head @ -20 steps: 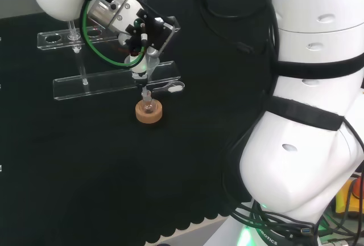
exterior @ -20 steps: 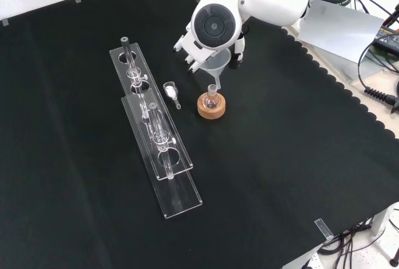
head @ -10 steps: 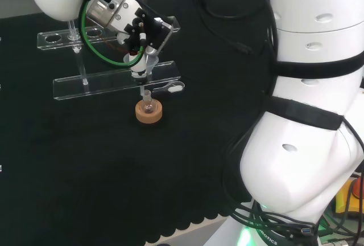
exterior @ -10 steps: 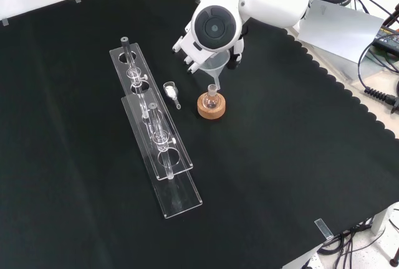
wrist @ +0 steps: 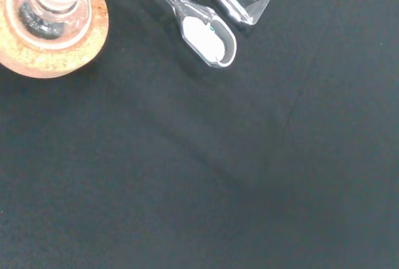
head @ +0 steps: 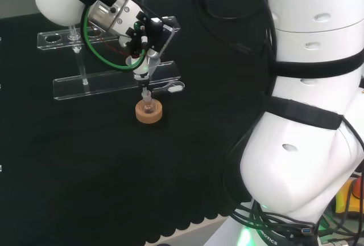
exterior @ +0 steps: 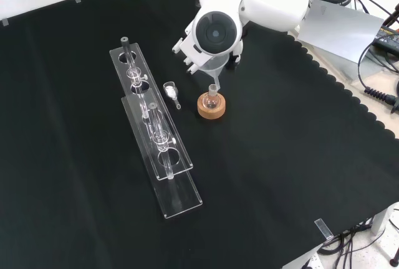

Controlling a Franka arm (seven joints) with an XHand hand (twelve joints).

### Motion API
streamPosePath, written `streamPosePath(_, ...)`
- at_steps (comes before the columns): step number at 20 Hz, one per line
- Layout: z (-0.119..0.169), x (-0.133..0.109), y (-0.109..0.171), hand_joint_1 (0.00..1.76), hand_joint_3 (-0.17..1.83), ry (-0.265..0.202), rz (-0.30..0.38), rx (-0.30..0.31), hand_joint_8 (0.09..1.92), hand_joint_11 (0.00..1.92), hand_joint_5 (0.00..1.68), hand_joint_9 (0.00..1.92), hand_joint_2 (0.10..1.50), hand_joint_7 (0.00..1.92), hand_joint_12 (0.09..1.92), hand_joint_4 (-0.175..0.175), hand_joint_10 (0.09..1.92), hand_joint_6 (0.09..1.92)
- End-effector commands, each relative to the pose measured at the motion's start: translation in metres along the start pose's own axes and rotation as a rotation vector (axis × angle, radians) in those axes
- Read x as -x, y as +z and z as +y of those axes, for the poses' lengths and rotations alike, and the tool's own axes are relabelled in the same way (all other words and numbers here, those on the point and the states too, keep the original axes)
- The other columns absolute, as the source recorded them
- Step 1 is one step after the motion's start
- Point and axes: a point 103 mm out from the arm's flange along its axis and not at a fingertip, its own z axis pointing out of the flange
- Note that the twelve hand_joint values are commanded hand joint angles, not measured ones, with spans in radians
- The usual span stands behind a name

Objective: Place the funnel on the round-bottom flask.

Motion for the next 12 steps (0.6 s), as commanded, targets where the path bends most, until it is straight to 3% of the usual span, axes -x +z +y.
streamPosePath(1,-0.0019,0.0017,0.0028,0.70,0.47,0.048,-0.013,0.054,0.79,0.63,0.55,1.24,0.71,0.85,1.23,-0.024,0.60,0.78)
streamPosePath(7,-0.0042,0.0003,0.0031,0.70,0.47,0.075,-0.015,0.090,0.79,0.63,0.54,1.24,0.71,0.85,1.23,-0.027,0.60,0.77)
streamPosePath(12,-0.0041,-0.0028,0.0041,0.70,0.47,0.072,-0.018,0.097,0.80,0.63,0.53,1.24,0.71,0.85,1.23,-0.029,0.60,0.77)
